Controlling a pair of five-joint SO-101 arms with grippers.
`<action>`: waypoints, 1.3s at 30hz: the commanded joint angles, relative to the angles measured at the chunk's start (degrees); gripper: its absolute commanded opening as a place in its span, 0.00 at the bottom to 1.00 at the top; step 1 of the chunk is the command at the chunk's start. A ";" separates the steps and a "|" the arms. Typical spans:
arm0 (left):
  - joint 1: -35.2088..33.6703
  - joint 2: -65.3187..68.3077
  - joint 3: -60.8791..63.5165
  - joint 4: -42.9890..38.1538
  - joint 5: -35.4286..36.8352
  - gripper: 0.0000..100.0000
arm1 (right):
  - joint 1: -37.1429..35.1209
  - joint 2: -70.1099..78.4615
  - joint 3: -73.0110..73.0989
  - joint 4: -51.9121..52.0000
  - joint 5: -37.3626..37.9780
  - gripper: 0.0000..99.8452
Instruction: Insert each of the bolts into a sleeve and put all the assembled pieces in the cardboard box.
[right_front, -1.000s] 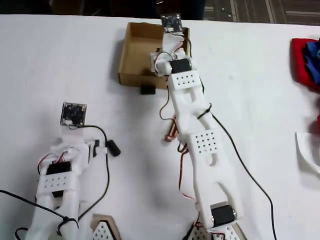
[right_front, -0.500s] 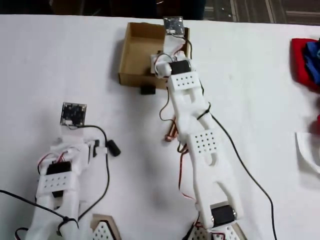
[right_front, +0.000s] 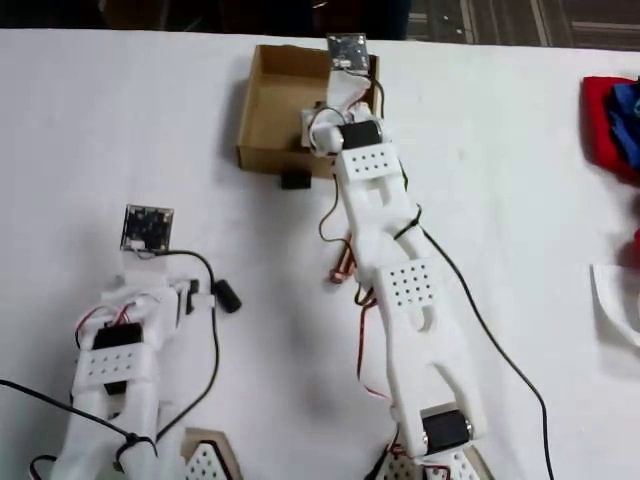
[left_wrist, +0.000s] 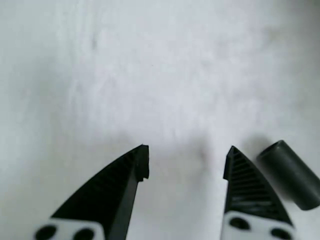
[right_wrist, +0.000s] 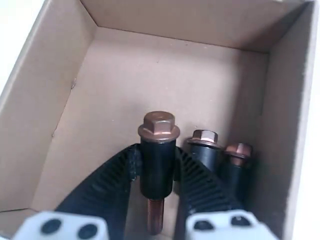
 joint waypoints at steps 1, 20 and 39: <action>0.62 0.18 -2.33 -0.88 -0.18 0.26 | -0.66 -1.10 -3.60 -1.10 -0.26 0.02; 0.62 0.18 -2.33 -0.88 -0.18 0.26 | -0.66 -0.75 -3.60 0.13 -0.26 0.06; 0.62 0.18 -2.33 -0.88 -0.18 0.26 | -1.71 -5.14 -3.60 2.24 -0.18 0.06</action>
